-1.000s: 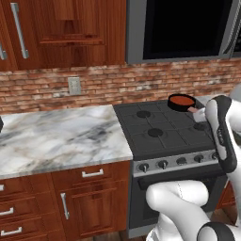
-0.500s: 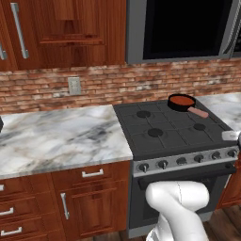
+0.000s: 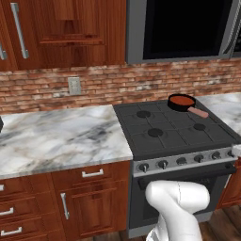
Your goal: Wait until the marinara sauce is simmered to a deep red color and then turn off the stove.
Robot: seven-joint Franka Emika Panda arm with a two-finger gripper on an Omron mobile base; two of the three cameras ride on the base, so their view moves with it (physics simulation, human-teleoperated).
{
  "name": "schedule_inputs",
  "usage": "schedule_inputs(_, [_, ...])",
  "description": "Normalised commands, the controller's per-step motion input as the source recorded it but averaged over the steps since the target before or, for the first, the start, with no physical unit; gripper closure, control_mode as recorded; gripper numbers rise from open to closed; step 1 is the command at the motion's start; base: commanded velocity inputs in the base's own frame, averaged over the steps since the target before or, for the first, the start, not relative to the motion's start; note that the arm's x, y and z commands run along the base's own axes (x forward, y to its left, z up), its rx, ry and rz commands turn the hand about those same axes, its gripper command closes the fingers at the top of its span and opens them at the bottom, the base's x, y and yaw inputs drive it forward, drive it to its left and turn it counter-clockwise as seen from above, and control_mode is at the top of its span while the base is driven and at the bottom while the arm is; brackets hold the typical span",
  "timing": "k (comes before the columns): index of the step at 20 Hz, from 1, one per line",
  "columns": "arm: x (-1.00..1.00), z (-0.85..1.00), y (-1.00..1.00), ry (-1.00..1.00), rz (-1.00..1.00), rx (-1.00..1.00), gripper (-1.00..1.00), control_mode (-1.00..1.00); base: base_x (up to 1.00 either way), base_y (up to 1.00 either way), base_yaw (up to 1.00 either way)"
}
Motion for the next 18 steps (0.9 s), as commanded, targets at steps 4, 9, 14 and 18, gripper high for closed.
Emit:
schedule_inputs(4, [0.0, -0.27, -0.14, -0.08, 0.0, 0.0, -1.0, -1.0, 0.0, 0.0, 0.0])
schedule_inputs(9, [0.0, -0.31, -0.24, -0.11, 0.0, 0.0, -1.0, -1.0, 0.0, 0.0, 0.0])
schedule_inputs(14, [0.0, -0.34, -0.03, -0.08, 0.0, 0.0, -1.0, -1.0, 0.0, 0.0, 0.0])
schedule_inputs(18, [0.0, -0.36, 0.0, -0.08, 0.0, 0.0, -1.0, -1.0, 0.0, 0.0, 0.0])
